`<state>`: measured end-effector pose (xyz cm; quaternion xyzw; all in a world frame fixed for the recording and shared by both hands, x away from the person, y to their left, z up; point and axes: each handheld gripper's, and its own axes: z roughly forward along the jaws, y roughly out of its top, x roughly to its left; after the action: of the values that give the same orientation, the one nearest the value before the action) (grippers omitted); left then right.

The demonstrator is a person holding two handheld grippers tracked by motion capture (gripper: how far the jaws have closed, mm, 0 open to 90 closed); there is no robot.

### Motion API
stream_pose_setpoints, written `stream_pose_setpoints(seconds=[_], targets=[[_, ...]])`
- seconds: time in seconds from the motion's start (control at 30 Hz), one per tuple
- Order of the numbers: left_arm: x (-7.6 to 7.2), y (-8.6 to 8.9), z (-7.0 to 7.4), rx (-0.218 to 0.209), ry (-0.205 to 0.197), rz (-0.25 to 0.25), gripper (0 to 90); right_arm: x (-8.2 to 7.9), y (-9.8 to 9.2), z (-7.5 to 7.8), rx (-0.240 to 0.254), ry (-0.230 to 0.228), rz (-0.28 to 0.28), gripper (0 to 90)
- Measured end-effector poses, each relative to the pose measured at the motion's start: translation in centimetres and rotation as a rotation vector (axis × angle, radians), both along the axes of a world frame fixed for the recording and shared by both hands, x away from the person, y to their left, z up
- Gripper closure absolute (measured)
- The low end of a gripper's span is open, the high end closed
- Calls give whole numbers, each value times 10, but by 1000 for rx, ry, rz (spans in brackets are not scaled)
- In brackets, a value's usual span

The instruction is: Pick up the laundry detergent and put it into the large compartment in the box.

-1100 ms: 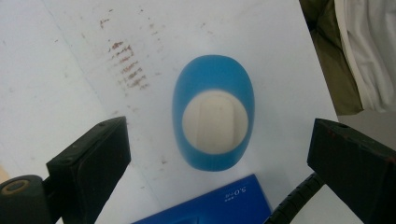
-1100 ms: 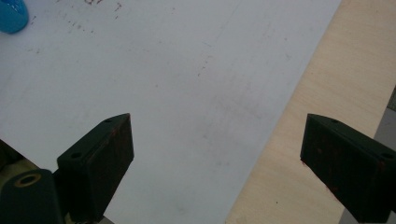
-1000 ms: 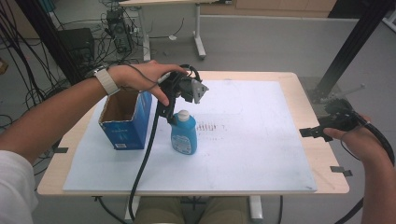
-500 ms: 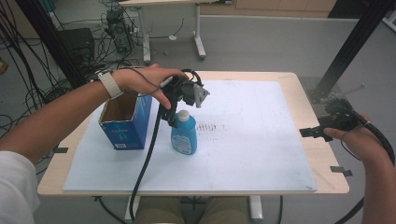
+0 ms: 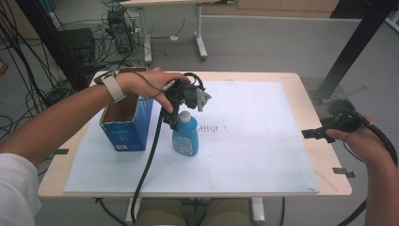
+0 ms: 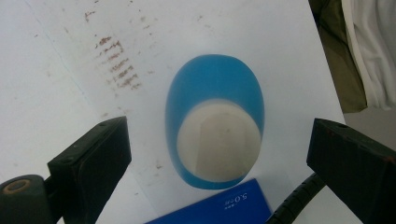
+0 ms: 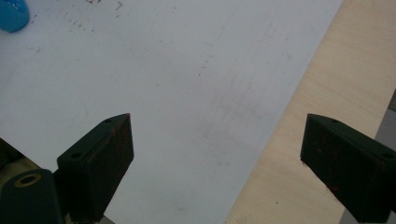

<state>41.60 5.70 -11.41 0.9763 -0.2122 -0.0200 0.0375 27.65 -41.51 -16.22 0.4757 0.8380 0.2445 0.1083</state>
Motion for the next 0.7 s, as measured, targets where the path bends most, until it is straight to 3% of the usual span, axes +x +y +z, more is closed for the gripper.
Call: stream_pose_setpoints(seconds=[0.7], targets=[[0,4,1,-7,-6,9,72,-1,0,0,-1,2,0,95]])
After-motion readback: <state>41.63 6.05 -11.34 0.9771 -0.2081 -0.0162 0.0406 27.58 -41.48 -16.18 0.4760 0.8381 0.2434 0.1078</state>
